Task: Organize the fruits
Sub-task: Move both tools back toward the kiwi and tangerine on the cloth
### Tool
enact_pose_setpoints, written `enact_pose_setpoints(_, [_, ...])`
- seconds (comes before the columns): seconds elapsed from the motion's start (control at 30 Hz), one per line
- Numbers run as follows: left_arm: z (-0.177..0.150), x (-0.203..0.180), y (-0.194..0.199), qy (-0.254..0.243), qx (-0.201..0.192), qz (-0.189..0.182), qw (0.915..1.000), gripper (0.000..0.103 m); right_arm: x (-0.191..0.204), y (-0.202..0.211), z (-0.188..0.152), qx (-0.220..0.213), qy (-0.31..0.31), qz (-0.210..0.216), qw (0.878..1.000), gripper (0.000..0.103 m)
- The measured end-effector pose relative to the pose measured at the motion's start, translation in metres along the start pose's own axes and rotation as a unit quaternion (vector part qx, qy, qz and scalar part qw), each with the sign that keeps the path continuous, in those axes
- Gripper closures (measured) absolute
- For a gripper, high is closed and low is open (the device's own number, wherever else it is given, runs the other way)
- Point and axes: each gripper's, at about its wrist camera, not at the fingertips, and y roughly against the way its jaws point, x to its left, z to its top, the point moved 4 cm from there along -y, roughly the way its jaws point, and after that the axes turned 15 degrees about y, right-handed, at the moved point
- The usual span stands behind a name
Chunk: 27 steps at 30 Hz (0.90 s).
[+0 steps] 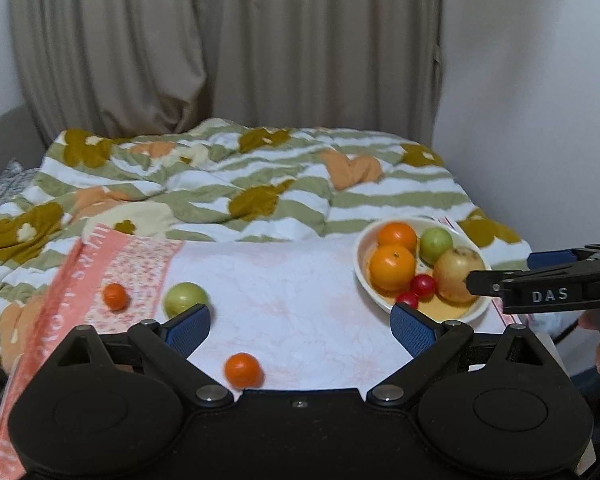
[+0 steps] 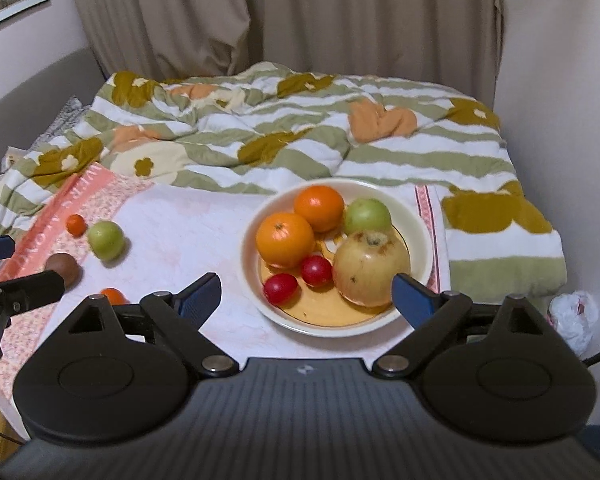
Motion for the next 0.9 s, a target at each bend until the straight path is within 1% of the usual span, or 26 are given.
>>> enact_pose_setpoints(0.1, [0.005, 0.010, 0.015, 0.007, -0.013, 0.014, 0.9998, 0.004, 0.008, 0.011, 0.008, -0.011, 0.008, 0.010, 1.000, 0.000])
enact_pose_setpoints(0.2, [0.009, 0.023, 0.029, 0.004, -0.028, 0.038, 0.9989, 0.004, 0.018, 0.019, 0.014, -0.020, 0.013, 0.019, 1.000, 0.000])
enact_pose_setpoints(0.3, [0.011, 0.043, 0.043, 0.001, -0.046, 0.052, 0.9976, 0.000, 0.032, 0.026, 0.019, -0.026, 0.021, 0.018, 0.999, 0.000])
enact_pose_setpoints(0.37, [0.012, 0.057, 0.050, -0.001, -0.058, 0.061, 0.9965, 0.000, 0.043, 0.029, 0.023, -0.032, 0.025, 0.020, 0.999, 0.000])
enact_pose_setpoints(0.47, [0.013, 0.079, 0.053, 0.000, -0.060, 0.074, 0.9954, 0.000, 0.059, 0.031, 0.027, -0.034, 0.017, 0.035, 0.999, 0.000])
enact_pose_setpoints(0.53, [0.015, 0.092, 0.055, 0.000, -0.059, 0.072, 0.9957, 0.000, 0.070, 0.032, 0.031, -0.034, 0.011, 0.035, 0.999, 0.000])
enact_pose_setpoints(0.7, [0.020, 0.127, 0.050, -0.021, -0.046, 0.059, 0.9970, 0.000, 0.105, 0.030, 0.035, -0.026, 0.002, 0.016, 1.000, 0.000])
enact_pose_setpoints(0.9, [0.027, 0.168, 0.034, -0.037, -0.028, 0.023, 0.9987, 0.000, 0.147, 0.015, 0.035, -0.007, -0.023, -0.004, 1.000, 0.000])
